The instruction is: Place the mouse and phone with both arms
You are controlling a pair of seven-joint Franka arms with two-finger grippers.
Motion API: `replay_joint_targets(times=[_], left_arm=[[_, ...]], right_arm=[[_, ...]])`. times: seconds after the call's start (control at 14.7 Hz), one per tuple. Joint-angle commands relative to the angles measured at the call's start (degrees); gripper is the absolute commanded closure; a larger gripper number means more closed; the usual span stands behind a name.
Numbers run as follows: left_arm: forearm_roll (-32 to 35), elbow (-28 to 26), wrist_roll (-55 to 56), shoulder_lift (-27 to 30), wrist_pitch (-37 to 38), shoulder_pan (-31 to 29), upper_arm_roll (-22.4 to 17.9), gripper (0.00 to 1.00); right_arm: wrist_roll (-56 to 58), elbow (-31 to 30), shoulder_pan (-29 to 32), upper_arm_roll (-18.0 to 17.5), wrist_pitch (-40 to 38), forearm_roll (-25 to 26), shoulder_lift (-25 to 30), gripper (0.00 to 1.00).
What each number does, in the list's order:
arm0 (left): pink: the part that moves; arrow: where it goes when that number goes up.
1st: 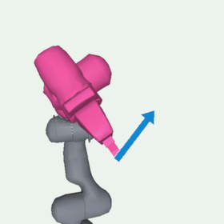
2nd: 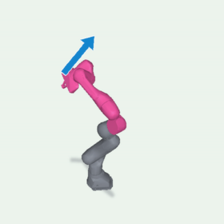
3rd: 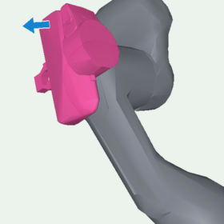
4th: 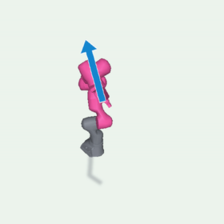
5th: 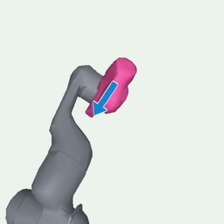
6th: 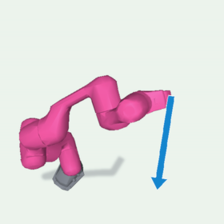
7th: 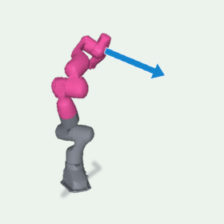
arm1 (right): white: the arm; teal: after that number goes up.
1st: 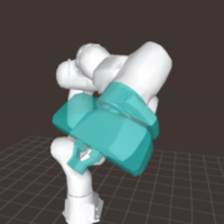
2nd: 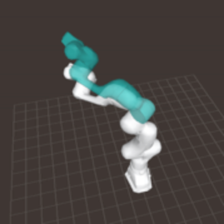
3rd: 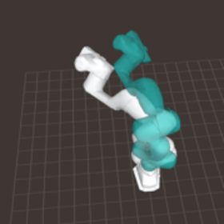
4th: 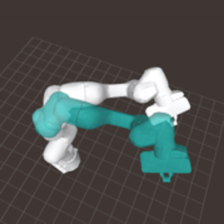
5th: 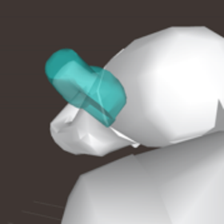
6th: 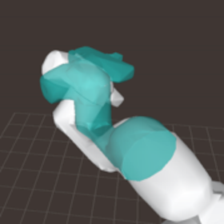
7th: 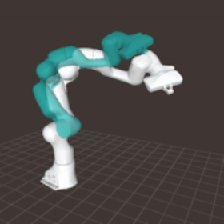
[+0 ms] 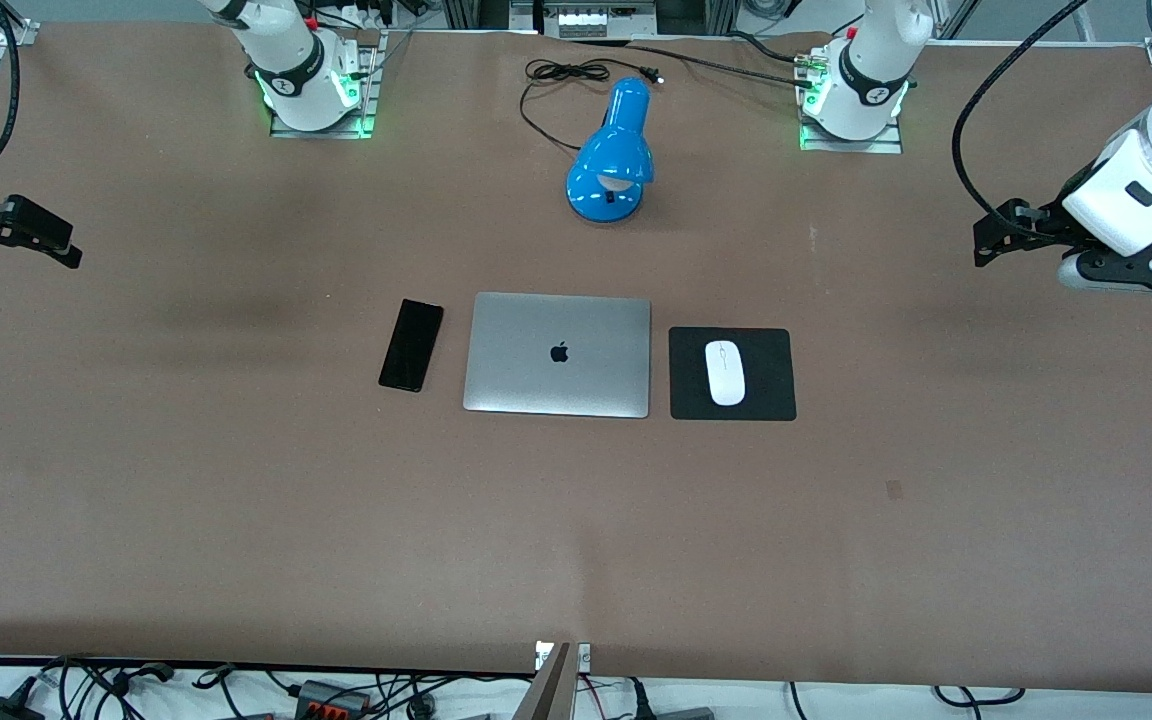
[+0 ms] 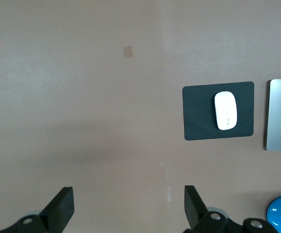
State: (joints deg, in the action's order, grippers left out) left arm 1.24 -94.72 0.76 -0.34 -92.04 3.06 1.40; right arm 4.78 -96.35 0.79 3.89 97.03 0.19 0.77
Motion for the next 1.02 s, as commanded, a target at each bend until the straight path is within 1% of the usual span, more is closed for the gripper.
replay_joint_targets(times=[0.0,0.2,0.55,0.75,0.95], left_arm=[[0.69,0.32,-0.41,0.26,-0.25,-0.16,0.45,0.00],[0.69,0.32,-0.67,0.26,-0.25,-0.16,0.45,0.00],[0.60,0.41,-0.24,0.34,1.59,-0.16,0.36,0.00],[0.52,0.41,-0.06,0.26,1.60,-0.16,0.36,0.00],[0.52,0.41,-0.32,0.26,1.60,-0.16,0.36,0.00]], right_arm=[[-0.90,0.20,0.97,-1.26,-0.44,-0.19,0.81,0.00],[-2.05,-0.06,0.88,-1.34,-0.96,0.60,1.07,0.00],[-2.23,-0.41,0.80,-1.43,-1.67,0.42,1.69,0.00],[-2.23,-1.55,0.80,-1.43,-1.32,0.42,2.83,0.00],[-2.23,-1.65,0.80,-1.43,-1.14,0.42,2.83,0.00]])
